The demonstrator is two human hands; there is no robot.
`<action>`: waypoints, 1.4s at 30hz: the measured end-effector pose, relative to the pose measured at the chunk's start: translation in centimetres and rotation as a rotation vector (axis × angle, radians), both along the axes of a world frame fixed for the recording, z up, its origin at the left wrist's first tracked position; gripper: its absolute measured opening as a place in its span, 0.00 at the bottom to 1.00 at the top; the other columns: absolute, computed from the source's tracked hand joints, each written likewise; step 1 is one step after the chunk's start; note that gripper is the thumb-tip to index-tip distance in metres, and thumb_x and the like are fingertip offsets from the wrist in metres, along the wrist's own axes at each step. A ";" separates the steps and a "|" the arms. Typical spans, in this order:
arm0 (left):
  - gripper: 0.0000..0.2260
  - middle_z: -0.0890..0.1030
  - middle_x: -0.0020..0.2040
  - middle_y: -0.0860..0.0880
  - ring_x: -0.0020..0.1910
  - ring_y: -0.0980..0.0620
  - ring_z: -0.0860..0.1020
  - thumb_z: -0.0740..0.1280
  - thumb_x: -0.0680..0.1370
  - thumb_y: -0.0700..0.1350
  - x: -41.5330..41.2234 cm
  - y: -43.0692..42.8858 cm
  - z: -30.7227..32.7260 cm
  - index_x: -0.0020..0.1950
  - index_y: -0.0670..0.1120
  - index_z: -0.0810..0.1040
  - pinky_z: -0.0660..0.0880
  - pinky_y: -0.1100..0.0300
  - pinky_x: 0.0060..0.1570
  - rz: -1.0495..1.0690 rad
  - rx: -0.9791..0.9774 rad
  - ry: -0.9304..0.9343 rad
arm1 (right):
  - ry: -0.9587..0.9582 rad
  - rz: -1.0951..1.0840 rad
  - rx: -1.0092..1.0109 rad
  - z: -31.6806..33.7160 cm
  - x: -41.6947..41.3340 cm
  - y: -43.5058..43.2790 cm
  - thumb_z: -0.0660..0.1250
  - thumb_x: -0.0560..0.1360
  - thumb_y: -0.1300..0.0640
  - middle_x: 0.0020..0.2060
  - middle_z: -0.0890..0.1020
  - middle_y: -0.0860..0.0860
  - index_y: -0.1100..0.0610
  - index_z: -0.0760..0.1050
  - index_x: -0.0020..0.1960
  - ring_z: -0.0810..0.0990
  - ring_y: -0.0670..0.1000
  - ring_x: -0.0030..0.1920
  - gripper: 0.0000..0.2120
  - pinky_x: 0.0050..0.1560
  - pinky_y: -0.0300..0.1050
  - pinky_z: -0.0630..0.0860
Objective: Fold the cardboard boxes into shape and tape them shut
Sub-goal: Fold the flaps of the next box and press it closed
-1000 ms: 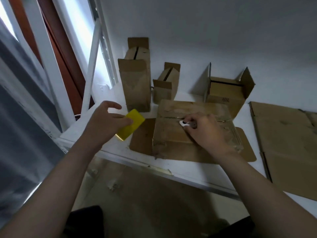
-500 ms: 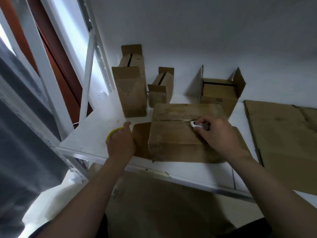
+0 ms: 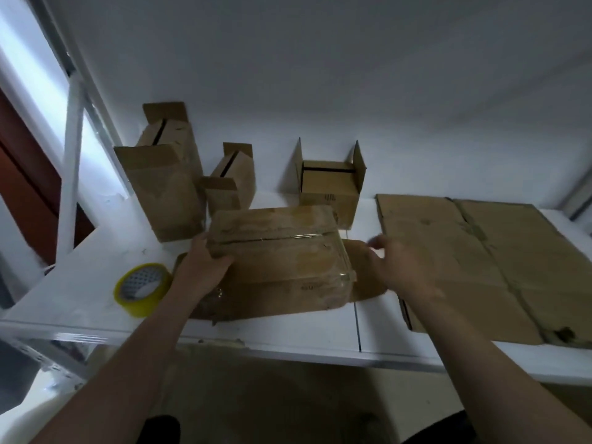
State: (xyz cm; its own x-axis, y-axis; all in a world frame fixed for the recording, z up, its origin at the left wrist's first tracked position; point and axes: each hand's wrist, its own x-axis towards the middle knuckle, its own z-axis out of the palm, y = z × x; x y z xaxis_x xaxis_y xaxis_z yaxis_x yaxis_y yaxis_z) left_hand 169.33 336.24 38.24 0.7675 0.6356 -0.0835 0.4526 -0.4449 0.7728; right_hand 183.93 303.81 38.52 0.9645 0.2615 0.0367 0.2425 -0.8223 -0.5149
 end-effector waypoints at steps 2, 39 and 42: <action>0.36 0.74 0.66 0.45 0.56 0.45 0.75 0.71 0.76 0.54 0.0 0.6 -0.1 0.79 0.53 0.57 0.71 0.52 0.54 0.022 -0.072 -0.011 | 0.192 0.075 0.274 1.0 -0.4 3.0 0.62 0.80 0.39 0.60 0.82 0.47 0.45 0.70 0.70 0.81 0.46 0.51 0.21 0.53 0.48 0.79; 0.24 0.73 0.65 0.44 0.62 0.44 0.74 0.73 0.76 0.48 -9.2 -5.6 3.6 0.69 0.45 0.70 0.73 0.51 0.57 -0.041 0.037 -0.088 | 0.289 -0.028 0.953 2.1 -15.0 -1.8 0.72 0.77 0.57 0.48 0.82 0.52 0.45 0.65 0.60 0.86 0.54 0.45 0.19 0.48 0.56 0.84; 0.19 0.67 0.65 0.53 0.61 0.52 0.70 0.71 0.77 0.53 -10.8 -7.6 2.8 0.66 0.58 0.70 0.75 0.48 0.62 -0.163 0.038 -0.097 | 0.223 0.010 0.809 2.4 -14.2 -2.1 0.75 0.74 0.52 0.53 0.78 0.52 0.43 0.69 0.61 0.83 0.54 0.48 0.20 0.45 0.53 0.84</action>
State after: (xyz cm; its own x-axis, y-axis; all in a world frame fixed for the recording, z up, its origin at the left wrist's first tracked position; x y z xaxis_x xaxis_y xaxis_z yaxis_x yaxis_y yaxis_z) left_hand 158.54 328.64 41.08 0.8636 0.5038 0.0175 0.2965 -0.5357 0.7907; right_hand 169.72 301.71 40.87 0.9690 0.2456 0.0252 0.0703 -0.1768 -0.9817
